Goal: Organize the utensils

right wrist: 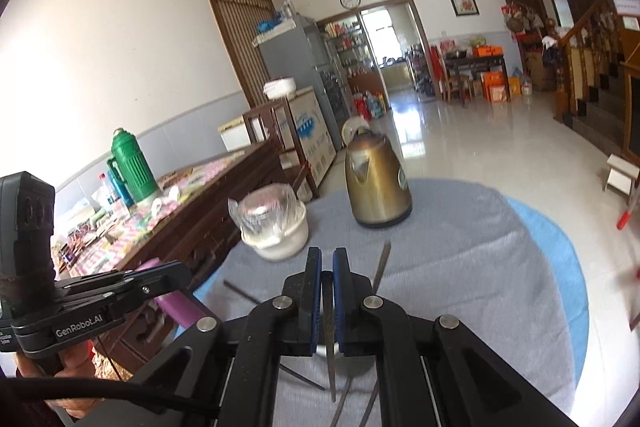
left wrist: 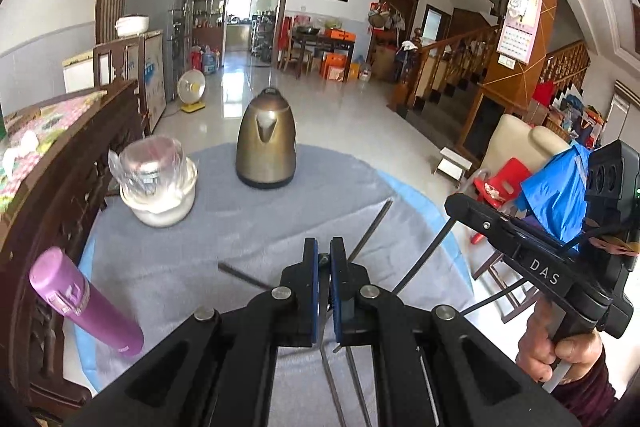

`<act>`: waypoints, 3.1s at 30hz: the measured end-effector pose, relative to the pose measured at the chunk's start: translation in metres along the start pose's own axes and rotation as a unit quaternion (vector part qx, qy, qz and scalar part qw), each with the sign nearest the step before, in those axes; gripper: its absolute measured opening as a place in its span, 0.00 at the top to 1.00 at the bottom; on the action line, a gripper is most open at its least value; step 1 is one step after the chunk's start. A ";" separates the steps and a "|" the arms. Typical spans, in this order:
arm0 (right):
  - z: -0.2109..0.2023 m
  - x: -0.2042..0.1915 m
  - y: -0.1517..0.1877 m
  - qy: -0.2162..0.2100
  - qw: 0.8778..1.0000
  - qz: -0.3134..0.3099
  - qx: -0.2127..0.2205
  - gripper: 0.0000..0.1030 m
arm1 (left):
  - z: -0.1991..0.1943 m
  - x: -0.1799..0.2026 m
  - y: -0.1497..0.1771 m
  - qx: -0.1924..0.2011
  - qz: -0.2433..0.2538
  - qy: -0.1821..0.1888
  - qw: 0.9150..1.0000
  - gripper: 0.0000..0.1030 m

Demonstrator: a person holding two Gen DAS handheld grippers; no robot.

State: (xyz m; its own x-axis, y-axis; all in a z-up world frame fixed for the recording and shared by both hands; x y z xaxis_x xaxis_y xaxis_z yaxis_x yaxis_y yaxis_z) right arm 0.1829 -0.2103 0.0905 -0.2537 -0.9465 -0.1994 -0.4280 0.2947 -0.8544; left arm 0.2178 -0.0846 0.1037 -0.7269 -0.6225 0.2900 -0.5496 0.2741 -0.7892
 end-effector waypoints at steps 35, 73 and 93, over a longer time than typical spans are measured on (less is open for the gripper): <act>0.041 -0.021 -0.032 0.062 0.997 -0.026 0.042 0.94 | 0.053 -0.044 -0.027 0.049 -0.051 -0.051 0.996 0.94; -0.014 0.035 0.011 -0.011 0.996 0.091 -0.015 0.80 | -0.027 0.030 0.017 0.121 0.126 -0.271 0.947 0.34; -0.080 0.037 0.019 -0.030 0.994 0.104 0.020 0.80 | -0.083 0.097 0.034 0.167 0.178 -0.294 0.924 0.30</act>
State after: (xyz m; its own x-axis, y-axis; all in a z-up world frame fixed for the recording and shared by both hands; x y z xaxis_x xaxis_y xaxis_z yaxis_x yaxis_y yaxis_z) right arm 0.0961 -0.2290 0.1055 -0.2810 -0.8722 -0.4005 -0.3362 0.4803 -0.8101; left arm 0.0946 -0.0744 0.1497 -0.4335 -0.8544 -0.2863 -0.0905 0.3574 -0.9295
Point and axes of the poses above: each gripper's, at about its wrist camera, not at the fingertips, and z roughly the way its jaws point, x to its right, y to its underside, the point moved 4 cm from there along z, roughly the way its jaws point, and after that the axes turned 14 degrees about y, right-handed, at the moved point
